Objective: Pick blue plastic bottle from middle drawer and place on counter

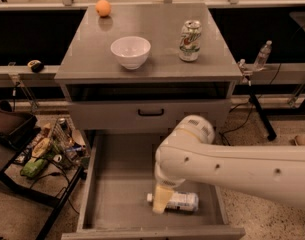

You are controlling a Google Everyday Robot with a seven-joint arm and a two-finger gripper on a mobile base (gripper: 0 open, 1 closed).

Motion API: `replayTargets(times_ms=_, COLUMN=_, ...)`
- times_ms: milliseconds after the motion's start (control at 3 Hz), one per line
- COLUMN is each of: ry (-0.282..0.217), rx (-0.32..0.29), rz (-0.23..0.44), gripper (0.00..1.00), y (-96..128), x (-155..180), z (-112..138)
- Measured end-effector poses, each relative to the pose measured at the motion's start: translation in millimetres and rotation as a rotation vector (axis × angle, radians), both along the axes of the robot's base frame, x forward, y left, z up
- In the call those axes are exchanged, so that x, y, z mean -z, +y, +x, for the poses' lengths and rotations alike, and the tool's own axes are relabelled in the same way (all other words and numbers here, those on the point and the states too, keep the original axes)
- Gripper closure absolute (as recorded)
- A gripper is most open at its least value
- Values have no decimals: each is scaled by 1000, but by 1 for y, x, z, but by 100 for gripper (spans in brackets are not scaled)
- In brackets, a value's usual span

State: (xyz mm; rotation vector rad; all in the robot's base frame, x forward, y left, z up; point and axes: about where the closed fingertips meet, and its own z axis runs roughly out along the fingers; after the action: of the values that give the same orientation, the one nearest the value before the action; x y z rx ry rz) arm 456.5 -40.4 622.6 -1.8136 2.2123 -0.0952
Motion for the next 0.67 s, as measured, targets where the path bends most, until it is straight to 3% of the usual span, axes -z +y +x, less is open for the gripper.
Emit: replayTargets(times_ms=667, ry=69, rx=-53, rz=129, gripper=0, y=59, x=122, z=5)
